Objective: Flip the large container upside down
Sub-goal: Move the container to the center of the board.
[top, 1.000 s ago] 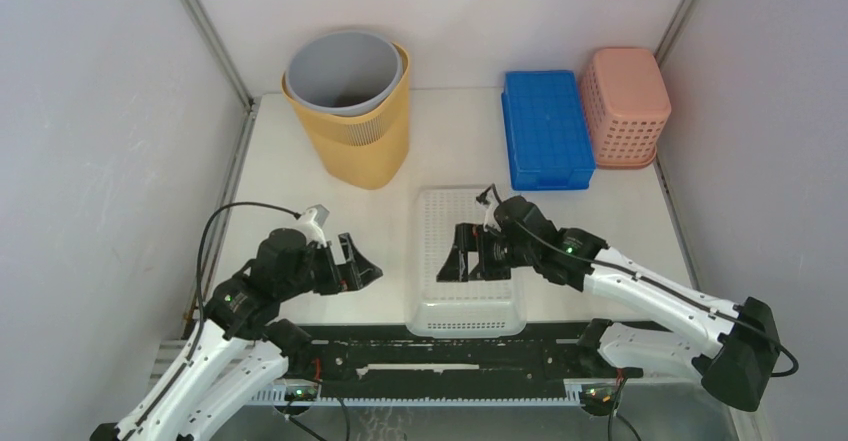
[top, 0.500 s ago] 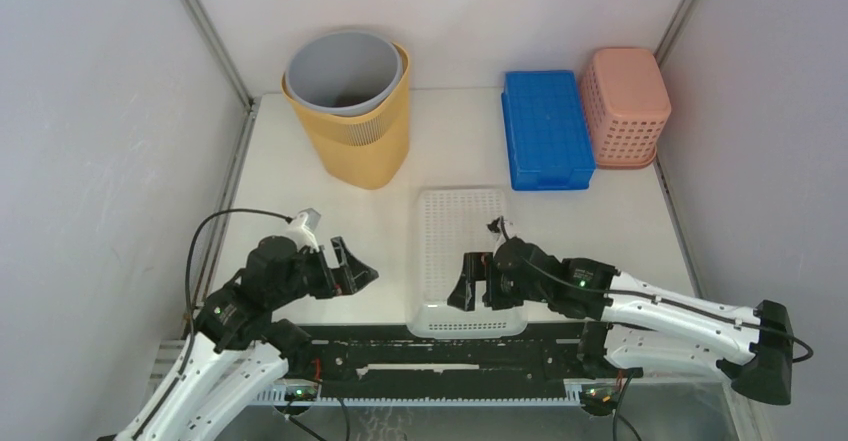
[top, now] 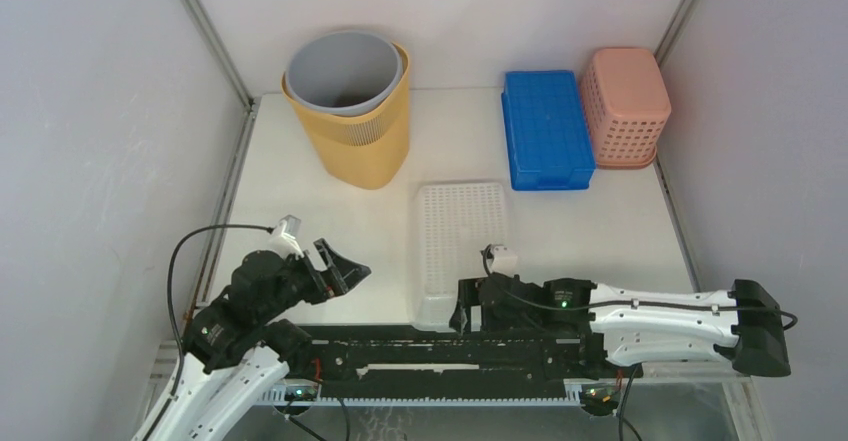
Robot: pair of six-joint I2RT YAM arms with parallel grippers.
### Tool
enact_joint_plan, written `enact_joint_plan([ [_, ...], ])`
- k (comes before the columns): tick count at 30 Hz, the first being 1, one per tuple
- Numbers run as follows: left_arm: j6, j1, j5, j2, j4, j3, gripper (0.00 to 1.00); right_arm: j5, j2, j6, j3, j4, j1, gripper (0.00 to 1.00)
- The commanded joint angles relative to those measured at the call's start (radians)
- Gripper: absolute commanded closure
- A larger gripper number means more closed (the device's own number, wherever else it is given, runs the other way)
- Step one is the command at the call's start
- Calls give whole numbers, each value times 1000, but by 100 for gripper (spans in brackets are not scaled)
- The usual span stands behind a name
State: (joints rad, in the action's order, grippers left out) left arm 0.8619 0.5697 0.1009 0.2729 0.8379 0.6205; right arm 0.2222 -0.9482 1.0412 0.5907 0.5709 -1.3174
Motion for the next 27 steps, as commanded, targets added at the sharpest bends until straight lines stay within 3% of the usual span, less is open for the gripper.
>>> enact_joint_plan([
  [1,26,-1,-20,15,-7,-8,0,86,-23,84,-1,-28,-71,0],
  [8,0,-1,-20,56,-34,-1,0,68,-146,72,-28,-198,-59,0],
  [15,-39,-1,5,148,-98,17,0,-88,-360,6,36,-360,102,0],
  [27,-75,-1,23,200,-140,9,0,-189,-597,-117,304,-370,151,0],
])
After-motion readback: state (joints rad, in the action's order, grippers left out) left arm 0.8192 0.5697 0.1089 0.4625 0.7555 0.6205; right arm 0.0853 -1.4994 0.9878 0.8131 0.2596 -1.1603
